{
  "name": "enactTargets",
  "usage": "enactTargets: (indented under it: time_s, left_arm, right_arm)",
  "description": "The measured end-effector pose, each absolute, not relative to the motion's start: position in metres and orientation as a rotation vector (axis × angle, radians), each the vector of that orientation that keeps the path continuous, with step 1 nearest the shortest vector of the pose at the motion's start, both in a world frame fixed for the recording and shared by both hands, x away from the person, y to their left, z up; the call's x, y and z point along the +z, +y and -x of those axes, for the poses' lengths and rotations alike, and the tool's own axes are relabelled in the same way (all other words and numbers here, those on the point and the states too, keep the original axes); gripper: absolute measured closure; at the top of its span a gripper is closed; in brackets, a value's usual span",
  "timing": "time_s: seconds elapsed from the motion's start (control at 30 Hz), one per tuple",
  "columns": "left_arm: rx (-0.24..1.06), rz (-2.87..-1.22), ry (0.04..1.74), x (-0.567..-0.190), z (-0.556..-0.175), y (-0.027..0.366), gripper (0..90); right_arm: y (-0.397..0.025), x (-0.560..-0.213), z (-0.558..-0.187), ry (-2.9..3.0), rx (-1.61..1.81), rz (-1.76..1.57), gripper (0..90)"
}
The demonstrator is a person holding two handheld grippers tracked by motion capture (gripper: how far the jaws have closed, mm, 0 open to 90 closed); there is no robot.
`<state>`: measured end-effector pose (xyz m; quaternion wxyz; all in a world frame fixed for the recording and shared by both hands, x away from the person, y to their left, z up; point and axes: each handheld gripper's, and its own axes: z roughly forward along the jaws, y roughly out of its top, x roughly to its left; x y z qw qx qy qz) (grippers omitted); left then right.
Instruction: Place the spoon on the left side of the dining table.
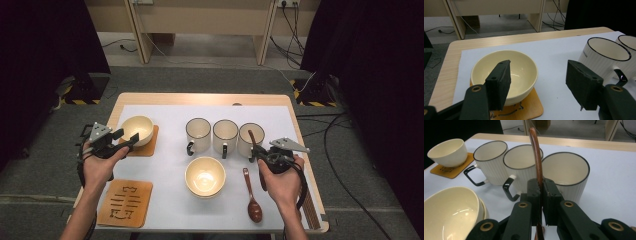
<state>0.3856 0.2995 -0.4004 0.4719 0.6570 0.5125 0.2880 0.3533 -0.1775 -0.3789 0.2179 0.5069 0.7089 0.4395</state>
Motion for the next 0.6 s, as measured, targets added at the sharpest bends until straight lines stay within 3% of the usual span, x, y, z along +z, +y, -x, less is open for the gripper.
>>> enactTargets:
  time_s: [0.6]
  left_arm:
    - [0.711,-1.602,1.248,-0.397,-0.383,0.299,36.1]
  right_arm:
    - [-0.162,-0.369,-0.369,1.933,1.292,-1.331,85.1]
